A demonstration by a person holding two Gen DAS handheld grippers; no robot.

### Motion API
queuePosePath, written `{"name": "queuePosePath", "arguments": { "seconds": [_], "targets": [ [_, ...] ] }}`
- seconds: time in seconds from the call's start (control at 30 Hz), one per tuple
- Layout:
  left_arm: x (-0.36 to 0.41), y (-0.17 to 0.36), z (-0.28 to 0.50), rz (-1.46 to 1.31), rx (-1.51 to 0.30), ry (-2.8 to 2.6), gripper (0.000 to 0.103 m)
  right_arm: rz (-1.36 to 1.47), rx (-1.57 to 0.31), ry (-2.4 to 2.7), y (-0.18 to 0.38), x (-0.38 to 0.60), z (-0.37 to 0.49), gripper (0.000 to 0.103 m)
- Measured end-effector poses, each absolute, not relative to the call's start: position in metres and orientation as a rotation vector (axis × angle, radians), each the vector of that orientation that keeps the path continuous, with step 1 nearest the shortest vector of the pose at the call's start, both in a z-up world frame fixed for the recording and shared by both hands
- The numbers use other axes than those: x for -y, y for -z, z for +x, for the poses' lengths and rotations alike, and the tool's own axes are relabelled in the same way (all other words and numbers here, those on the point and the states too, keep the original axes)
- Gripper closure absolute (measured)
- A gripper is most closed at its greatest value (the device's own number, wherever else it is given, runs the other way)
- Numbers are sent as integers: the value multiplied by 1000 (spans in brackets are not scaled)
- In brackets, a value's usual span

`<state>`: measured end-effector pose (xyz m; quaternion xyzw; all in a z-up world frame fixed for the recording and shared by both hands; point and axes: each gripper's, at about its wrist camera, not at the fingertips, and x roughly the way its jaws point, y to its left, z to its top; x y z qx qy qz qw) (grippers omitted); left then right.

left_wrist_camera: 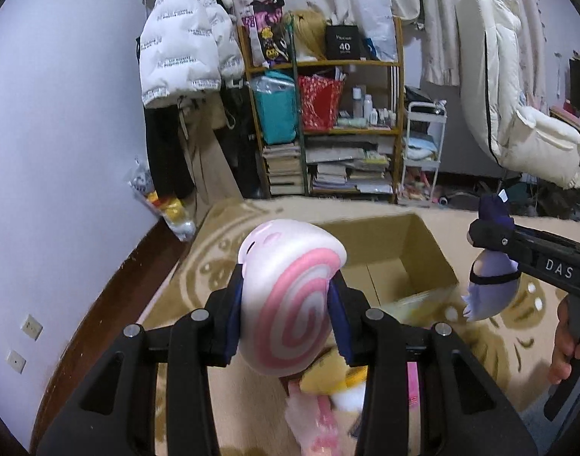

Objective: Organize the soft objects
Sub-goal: 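Carry both plushes into the cardboard box and open both tools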

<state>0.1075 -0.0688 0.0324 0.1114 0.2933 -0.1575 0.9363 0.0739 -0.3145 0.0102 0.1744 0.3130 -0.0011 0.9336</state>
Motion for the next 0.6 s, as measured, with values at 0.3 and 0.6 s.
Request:
{"name": "queuePosePath", "arguments": {
  "seconds": [0.3, 0.6],
  "targets": [
    [82, -9, 151, 191, -627, 297, 64, 297, -591, -19, -20, 307, 118, 53],
    [100, 24, 171, 191, -710, 323, 64, 281, -663, 6, 12, 299, 141, 53]
  ]
}}
